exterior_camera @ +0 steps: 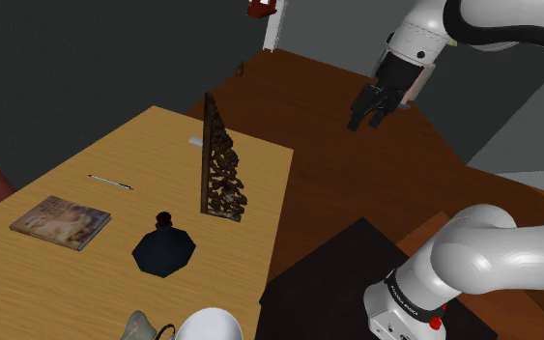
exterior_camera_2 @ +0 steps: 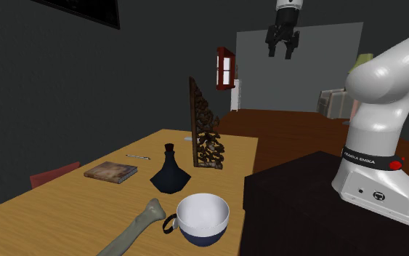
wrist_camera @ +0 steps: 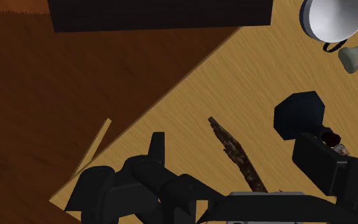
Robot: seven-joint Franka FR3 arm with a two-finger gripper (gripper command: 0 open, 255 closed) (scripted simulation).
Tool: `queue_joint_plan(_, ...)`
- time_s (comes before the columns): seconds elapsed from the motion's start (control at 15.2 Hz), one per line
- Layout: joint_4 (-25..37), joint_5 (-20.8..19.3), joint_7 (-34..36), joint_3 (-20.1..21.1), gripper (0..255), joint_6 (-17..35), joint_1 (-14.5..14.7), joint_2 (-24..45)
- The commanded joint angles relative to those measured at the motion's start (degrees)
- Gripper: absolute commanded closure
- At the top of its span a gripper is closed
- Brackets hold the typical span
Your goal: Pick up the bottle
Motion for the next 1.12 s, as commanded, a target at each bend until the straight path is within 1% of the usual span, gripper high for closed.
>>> queue_joint_plan(0.0,0.00,0.00,0.00,0.00,0,0.00,0.00,0.00)
queue_joint_plan(0.33,-2.24,3.03,4.85,5.20,0,7.43,1.40,5.30)
queue_joint_plan(0.59,-2.66,4.88,8.70,9.41,0,13.51,2.25,10.98)
queue_joint_plan(0.86,-1.84,5.84,12.73,13.58,0,19.50,2.76,17.80)
queue_joint_plan(1.06,-0.42,5.73,16.00,16.68,0,23.81,2.83,23.56)
